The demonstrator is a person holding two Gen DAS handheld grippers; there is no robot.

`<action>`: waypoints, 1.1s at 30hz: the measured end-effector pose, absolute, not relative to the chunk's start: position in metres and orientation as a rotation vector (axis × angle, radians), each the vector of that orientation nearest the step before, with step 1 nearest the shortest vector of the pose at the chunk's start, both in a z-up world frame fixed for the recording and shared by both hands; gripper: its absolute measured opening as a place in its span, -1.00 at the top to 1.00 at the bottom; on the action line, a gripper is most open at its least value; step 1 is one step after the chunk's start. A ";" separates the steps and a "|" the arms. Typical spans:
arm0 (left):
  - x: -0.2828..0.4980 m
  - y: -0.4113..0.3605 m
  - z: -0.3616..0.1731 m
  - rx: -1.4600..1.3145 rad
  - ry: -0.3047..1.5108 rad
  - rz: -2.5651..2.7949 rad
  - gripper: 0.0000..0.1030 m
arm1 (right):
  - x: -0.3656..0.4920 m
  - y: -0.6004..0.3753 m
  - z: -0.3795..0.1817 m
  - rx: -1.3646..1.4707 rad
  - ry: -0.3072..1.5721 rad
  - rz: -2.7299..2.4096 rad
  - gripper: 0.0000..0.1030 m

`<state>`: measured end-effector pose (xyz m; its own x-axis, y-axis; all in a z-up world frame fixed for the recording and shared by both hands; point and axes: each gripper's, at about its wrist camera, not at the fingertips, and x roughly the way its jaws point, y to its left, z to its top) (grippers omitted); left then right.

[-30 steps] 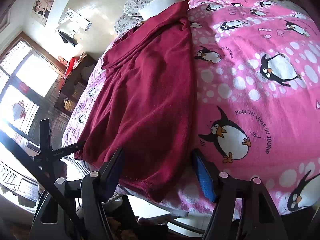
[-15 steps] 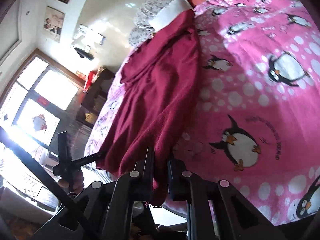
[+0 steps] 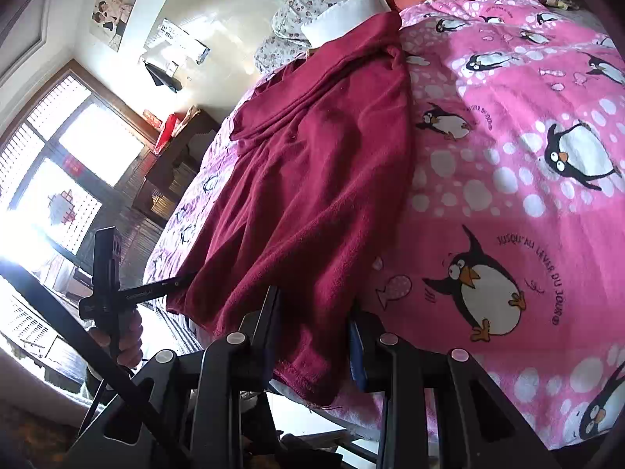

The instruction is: Fold small clothes

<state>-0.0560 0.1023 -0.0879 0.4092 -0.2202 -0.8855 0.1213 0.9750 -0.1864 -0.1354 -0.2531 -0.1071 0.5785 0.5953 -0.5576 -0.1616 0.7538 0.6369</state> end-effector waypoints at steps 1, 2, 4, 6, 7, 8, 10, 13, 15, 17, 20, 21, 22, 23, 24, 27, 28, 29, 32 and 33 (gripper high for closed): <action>-0.057 0.101 -0.088 -0.095 1.129 -0.217 0.11 | -0.135 -0.254 -0.107 0.572 0.846 0.472 0.35; -0.057 0.100 -0.088 -0.091 1.127 -0.218 0.06 | -0.135 -0.254 -0.108 0.577 0.848 0.472 0.35; -0.058 0.097 -0.088 -0.080 1.124 -0.219 -0.01 | -0.135 -0.255 -0.110 0.590 0.852 0.473 0.35; -0.058 0.095 -0.089 -0.075 1.122 -0.218 -0.05 | -0.134 -0.255 -0.111 0.598 0.856 0.476 0.35; -0.058 0.095 -0.089 -0.072 1.121 -0.217 -0.07 | -0.134 -0.256 -0.110 0.593 0.856 0.478 0.35; -0.058 0.095 -0.089 -0.071 1.121 -0.217 -0.09 | -0.133 -0.255 -0.110 0.585 0.857 0.479 0.35; -0.058 0.095 -0.089 -0.072 1.122 -0.218 -0.13 | -0.133 -0.254 -0.109 0.571 0.857 0.481 0.35; -0.059 0.094 -0.089 -0.067 1.125 -0.220 -0.21 | -0.131 -0.254 -0.109 0.567 0.857 0.485 0.35; -0.060 0.096 -0.088 -0.061 1.135 -0.216 -0.21 | -0.131 -0.254 -0.109 0.567 0.854 0.486 0.35; -0.063 0.102 -0.086 -0.074 1.150 -0.207 -0.37 | -0.131 -0.253 -0.108 0.552 0.849 0.484 0.35; -0.070 0.110 -0.087 -0.089 1.160 -0.210 -0.46 | -0.130 -0.252 -0.109 0.545 0.846 0.486 0.35; -0.072 0.111 -0.088 -0.085 1.159 -0.206 -0.48 | -0.130 -0.253 -0.109 0.548 0.844 0.487 0.34; -0.073 0.111 -0.088 -0.082 1.159 -0.202 -0.50 | -0.130 -0.253 -0.110 0.554 0.842 0.488 0.30; -0.072 0.110 -0.089 -0.077 1.161 -0.196 -0.51 | -0.129 -0.254 -0.112 0.560 0.840 0.490 0.28; -0.072 0.109 -0.089 -0.073 1.163 -0.193 -0.51 | -0.128 -0.254 -0.112 0.564 0.841 0.491 0.26; -0.071 0.110 -0.088 -0.076 1.161 -0.193 -0.51 | -0.127 -0.255 -0.112 0.563 0.839 0.494 0.25; -0.070 0.110 -0.089 -0.077 1.162 -0.194 -0.51 | -0.128 -0.255 -0.112 0.560 0.836 0.497 0.25; -0.069 0.109 -0.090 -0.072 1.160 -0.192 -0.50 | -0.129 -0.255 -0.111 0.556 0.836 0.499 0.25; -0.070 0.103 -0.088 -0.043 1.133 -0.204 0.20 | -0.128 -0.253 -0.109 0.538 0.834 0.507 0.38; -0.069 0.102 -0.087 -0.043 1.128 -0.213 0.34 | -0.129 -0.253 -0.107 0.541 0.829 0.512 0.55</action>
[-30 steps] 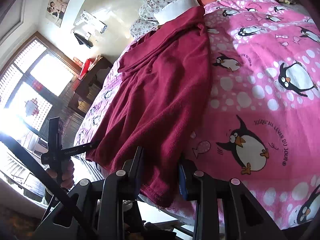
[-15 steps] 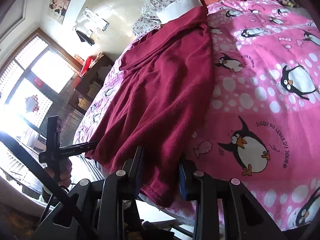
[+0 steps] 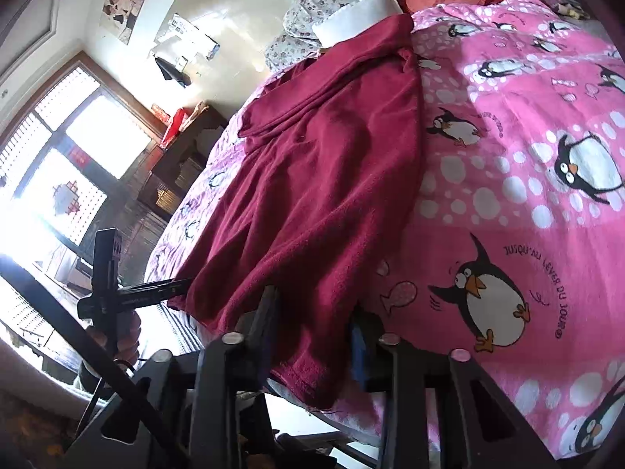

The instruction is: Fold small clothes

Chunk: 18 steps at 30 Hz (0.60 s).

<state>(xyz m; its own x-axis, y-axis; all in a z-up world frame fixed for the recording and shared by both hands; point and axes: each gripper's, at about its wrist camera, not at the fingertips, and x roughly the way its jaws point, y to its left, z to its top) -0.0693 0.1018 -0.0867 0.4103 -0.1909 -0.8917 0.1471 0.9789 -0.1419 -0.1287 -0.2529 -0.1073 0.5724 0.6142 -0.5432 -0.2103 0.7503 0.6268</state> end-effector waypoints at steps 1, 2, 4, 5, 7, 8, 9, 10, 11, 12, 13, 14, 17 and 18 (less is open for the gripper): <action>-0.069 0.102 -0.085 -0.056 1.125 -0.225 0.64 | -0.129 -0.253 -0.105 0.550 0.821 0.519 0.70; -0.067 0.101 -0.083 -0.066 1.127 -0.240 0.76 | -0.128 -0.255 -0.103 0.567 0.808 0.531 0.71; -0.064 0.104 -0.078 -0.087 1.130 -0.274 0.79 | -0.127 -0.258 -0.095 0.588 0.786 0.559 0.73; -0.062 0.106 -0.075 -0.099 1.125 -0.284 0.79 | -0.126 -0.259 -0.089 0.596 0.768 0.572 0.74; -0.058 0.114 -0.063 -0.142 1.106 -0.308 0.80 | -0.123 -0.264 -0.075 0.629 0.721 0.622 0.74; -0.056 0.116 -0.058 -0.155 1.096 -0.314 0.80 | -0.122 -0.266 -0.068 0.636 0.699 0.636 0.76; -0.052 0.122 -0.048 -0.177 1.072 -0.320 0.80 | -0.119 -0.268 -0.059 0.641 0.674 0.652 0.76; -0.050 0.125 -0.042 -0.187 1.057 -0.324 0.80 | -0.117 -0.269 -0.053 0.641 0.660 0.661 0.77; -0.045 0.129 -0.033 -0.197 1.038 -0.328 0.80 | -0.112 -0.269 -0.045 0.637 0.640 0.670 0.77; -0.042 0.129 -0.028 -0.200 1.029 -0.330 0.80 | -0.108 -0.268 -0.039 0.629 0.623 0.677 0.77; -0.035 0.131 -0.019 -0.200 1.011 -0.328 0.80 | -0.102 -0.267 -0.032 0.617 0.607 0.681 0.78; -0.033 0.132 -0.014 -0.196 1.001 -0.323 0.80 | -0.097 -0.266 -0.026 0.606 0.597 0.682 0.78; -0.014 0.137 0.009 -0.189 0.956 -0.328 0.80 | -0.077 -0.260 -0.009 0.565 0.570 0.677 0.78; -0.004 0.138 0.016 -0.188 0.941 -0.323 0.80 | -0.069 -0.260 -0.002 0.549 0.558 0.666 0.78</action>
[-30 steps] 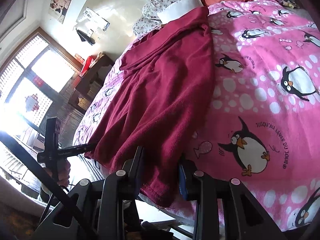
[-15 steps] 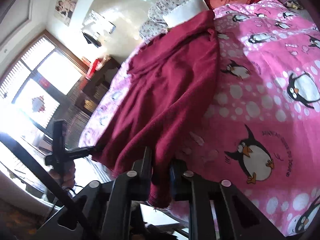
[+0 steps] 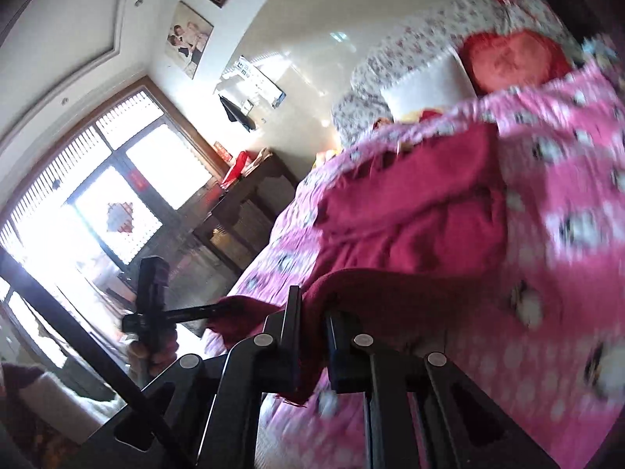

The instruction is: Fold small clothes

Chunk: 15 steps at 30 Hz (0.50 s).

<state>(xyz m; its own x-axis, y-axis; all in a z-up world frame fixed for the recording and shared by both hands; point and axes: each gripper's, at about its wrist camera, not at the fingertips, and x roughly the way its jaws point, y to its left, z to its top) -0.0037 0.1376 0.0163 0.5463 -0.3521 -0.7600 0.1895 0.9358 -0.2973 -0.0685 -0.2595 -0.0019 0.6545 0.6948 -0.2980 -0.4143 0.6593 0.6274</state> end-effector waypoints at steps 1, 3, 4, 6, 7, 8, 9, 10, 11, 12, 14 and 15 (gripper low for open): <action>0.008 0.138 0.025 -0.185 0.921 -0.311 0.80 | -0.059 -0.259 0.004 0.545 0.546 0.660 0.78; 0.029 0.139 0.039 -0.181 0.885 -0.297 0.80 | -0.037 -0.261 0.016 0.556 0.515 0.655 0.78; 0.049 0.139 0.049 -0.190 0.870 -0.291 0.80 | -0.025 -0.263 0.022 0.555 0.502 0.642 0.78; 0.075 0.138 0.058 -0.190 0.858 -0.285 0.80 | 0.008 -0.267 0.031 0.565 0.480 0.620 0.78; 0.095 0.136 0.063 -0.187 0.851 -0.277 0.80 | 0.024 -0.269 0.034 0.558 0.474 0.592 0.78; 0.110 0.133 0.066 -0.182 0.849 -0.271 0.80 | 0.037 -0.272 0.037 0.559 0.470 0.566 0.78; 0.129 0.129 0.067 -0.173 0.851 -0.261 0.80 | 0.055 -0.276 0.037 0.576 0.473 0.542 0.78; 0.152 0.124 0.066 -0.172 0.853 -0.243 0.80 | 0.071 -0.279 0.035 0.590 0.481 0.523 0.78; 0.170 0.122 0.063 -0.175 0.859 -0.232 0.80 | 0.094 -0.283 0.030 0.599 0.492 0.471 0.78; 0.193 0.117 0.057 -0.178 0.874 -0.220 0.80 | 0.112 -0.287 0.025 0.617 0.498 0.442 0.78; 0.237 0.108 0.039 -0.184 0.904 -0.193 0.80 | 0.147 -0.295 0.010 0.646 0.529 0.390 0.78; 0.250 0.107 0.032 -0.192 0.919 -0.189 0.80 | 0.165 -0.300 0.000 0.657 0.555 0.359 0.73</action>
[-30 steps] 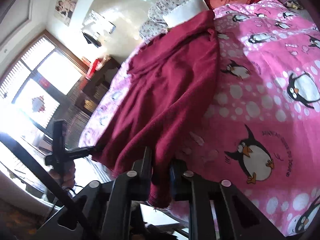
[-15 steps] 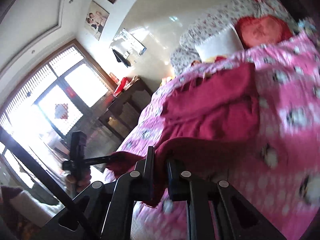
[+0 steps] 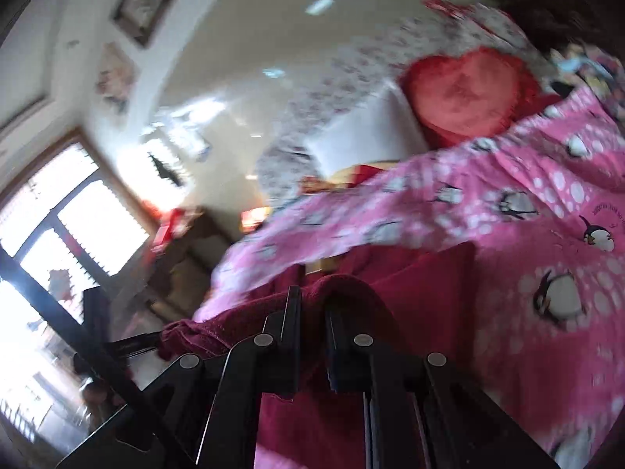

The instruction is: Fold small clothes

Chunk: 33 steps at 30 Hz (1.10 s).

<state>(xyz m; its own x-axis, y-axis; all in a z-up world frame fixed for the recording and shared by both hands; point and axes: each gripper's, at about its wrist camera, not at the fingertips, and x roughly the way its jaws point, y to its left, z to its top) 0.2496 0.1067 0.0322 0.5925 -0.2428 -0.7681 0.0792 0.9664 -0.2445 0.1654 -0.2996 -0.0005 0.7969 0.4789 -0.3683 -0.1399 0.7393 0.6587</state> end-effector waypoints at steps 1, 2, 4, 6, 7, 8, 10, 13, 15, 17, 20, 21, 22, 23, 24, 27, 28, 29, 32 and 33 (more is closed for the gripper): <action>0.272 0.103 0.018 -0.195 0.957 -0.196 0.78 | 0.183 -0.303 -0.010 0.670 0.596 0.337 0.64; 0.282 0.102 0.011 -0.195 0.974 -0.190 0.74 | 0.201 -0.306 -0.021 0.672 0.652 0.298 0.49; 0.302 0.106 -0.004 -0.230 1.012 -0.182 0.74 | 0.214 -0.314 -0.030 0.689 0.677 0.241 0.20; 0.305 0.113 -0.004 -0.263 1.018 -0.203 0.73 | 0.202 -0.326 -0.021 0.686 0.601 0.198 -0.01; 0.304 0.118 -0.002 -0.284 1.015 -0.216 0.68 | 0.194 -0.331 -0.016 0.685 0.568 0.185 -0.11; 0.300 0.121 0.002 -0.292 1.009 -0.216 0.45 | 0.184 -0.334 -0.008 0.681 0.539 0.179 -0.11; 0.285 0.130 0.020 -0.261 0.923 -0.125 -0.31 | 0.170 -0.325 0.007 0.615 0.543 0.227 -0.11; 0.262 0.142 0.044 -0.279 0.802 -0.105 -0.52 | 0.162 -0.288 0.020 0.438 0.560 0.258 -0.11; 0.256 0.142 0.048 -0.269 0.826 -0.122 -0.52 | 0.167 -0.264 0.020 0.382 0.585 0.309 -0.11; 0.248 0.133 0.044 -0.233 0.845 -0.129 -0.52 | 0.179 -0.242 0.013 0.337 0.626 0.326 -0.11; 0.248 0.115 0.030 -0.162 0.875 -0.155 -0.52 | 0.203 -0.217 -0.003 0.265 0.668 0.317 -0.11; 0.251 0.108 0.022 -0.145 0.891 -0.158 -0.52 | 0.211 -0.214 -0.008 0.246 0.686 0.300 -0.11; 0.259 0.100 0.008 -0.122 0.921 -0.150 -0.52 | 0.222 -0.212 -0.015 0.222 0.717 0.259 -0.11; 0.262 0.097 -0.001 -0.112 0.938 -0.142 -0.52 | 0.232 -0.211 -0.022 0.191 0.751 0.196 -0.11; 0.271 0.093 -0.016 -0.095 0.968 -0.116 -0.52 | 0.240 -0.213 -0.028 0.162 0.772 0.136 -0.10; 0.288 0.093 -0.043 -0.081 1.011 -0.047 -0.54 | 0.265 -0.230 -0.044 0.107 0.786 -0.026 -0.06; 0.295 0.099 -0.051 -0.131 1.033 -0.064 -0.56 | 0.274 -0.237 -0.050 0.106 0.813 -0.049 -0.06; 0.297 0.103 -0.054 -0.158 1.043 -0.069 -0.60 | 0.284 -0.244 -0.058 0.109 0.836 -0.058 -0.05; 0.294 0.111 -0.050 -0.198 1.044 -0.083 -0.60 | 0.285 -0.256 -0.059 0.173 0.833 -0.038 -0.03; 0.288 0.111 -0.045 -0.179 1.028 -0.079 -0.60 | 0.279 -0.257 -0.053 0.173 0.822 -0.029 -0.03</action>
